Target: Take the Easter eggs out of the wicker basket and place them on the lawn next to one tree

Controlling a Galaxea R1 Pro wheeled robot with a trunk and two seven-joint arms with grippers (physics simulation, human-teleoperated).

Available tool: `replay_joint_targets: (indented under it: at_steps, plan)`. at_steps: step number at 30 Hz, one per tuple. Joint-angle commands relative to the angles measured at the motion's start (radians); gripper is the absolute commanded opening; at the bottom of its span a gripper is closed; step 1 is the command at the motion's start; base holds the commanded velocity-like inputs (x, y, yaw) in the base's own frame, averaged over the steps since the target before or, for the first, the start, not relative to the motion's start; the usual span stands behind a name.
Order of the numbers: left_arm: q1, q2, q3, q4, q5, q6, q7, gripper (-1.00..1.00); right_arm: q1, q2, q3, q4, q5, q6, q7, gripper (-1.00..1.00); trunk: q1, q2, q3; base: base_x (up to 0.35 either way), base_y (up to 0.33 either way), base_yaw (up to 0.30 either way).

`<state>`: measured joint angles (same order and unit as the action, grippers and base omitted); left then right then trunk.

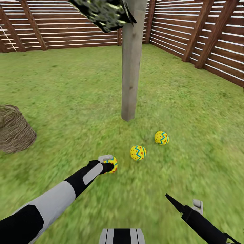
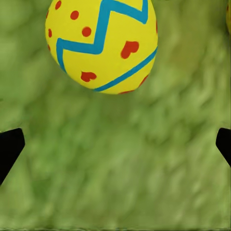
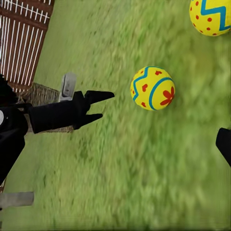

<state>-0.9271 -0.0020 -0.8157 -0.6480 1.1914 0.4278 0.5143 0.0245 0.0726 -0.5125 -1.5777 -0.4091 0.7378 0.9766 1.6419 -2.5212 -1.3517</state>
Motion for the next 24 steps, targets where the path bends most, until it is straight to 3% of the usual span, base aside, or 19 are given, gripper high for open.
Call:
replay_joint_targets:
  at_steps: [1, 10, 13, 17, 20, 24]
  plan:
    - [-0.001, 0.0, -0.004, 0.0, 0.008, 0.0, 0.007, 1.0, 0.0, 0.0, -0.002, 0.0, -0.004, 0.006, 0.0, 1.0, -0.001, 0.0, 0.003, -0.149, 0.0, 0.0]
    - [-0.001, 0.002, -0.006, 0.007, 0.006, -0.001, 0.01, 1.0, 0.0, -0.003, -0.013, 0.007, 0.004, 0.004, -0.008, 1.0, -0.005, 0.002, 0.038, -0.027, 0.0, 0.0]
    - [0.0, 0.012, -0.008, 0.007, 0.004, 0.025, 0.009, 1.0, 0.0, -0.008, -0.065, 0.015, 0.003, 0.01, -0.015, 1.0, -0.006, 0.003, 0.05, -0.001, 0.0, 0.0]
    - [0.001, 0.051, -0.014, 0.001, 0.003, 0.06, 0.008, 1.0, 0.005, -0.01, -0.119, 0.025, 0.015, 0.015, -0.04, 1.0, -0.008, 0.004, 0.065, 0.0, 0.0, 0.0]
    - [0.002, 0.059, -0.016, 0.0, 0.002, 0.09, 0.007, 1.0, 0.013, -0.01, -0.163, 0.027, 0.017, 0.014, -0.112, 1.0, -0.009, 0.004, 0.077, 0.0, 0.0, 0.0]
    - [0.002, 0.061, -0.017, 0.003, 0.003, 0.101, 0.007, 1.0, 0.051, -0.01, -0.187, 0.027, 0.019, 0.012, -0.144, 1.0, -0.011, 0.005, 0.092, 0.0, 0.0, 0.0]
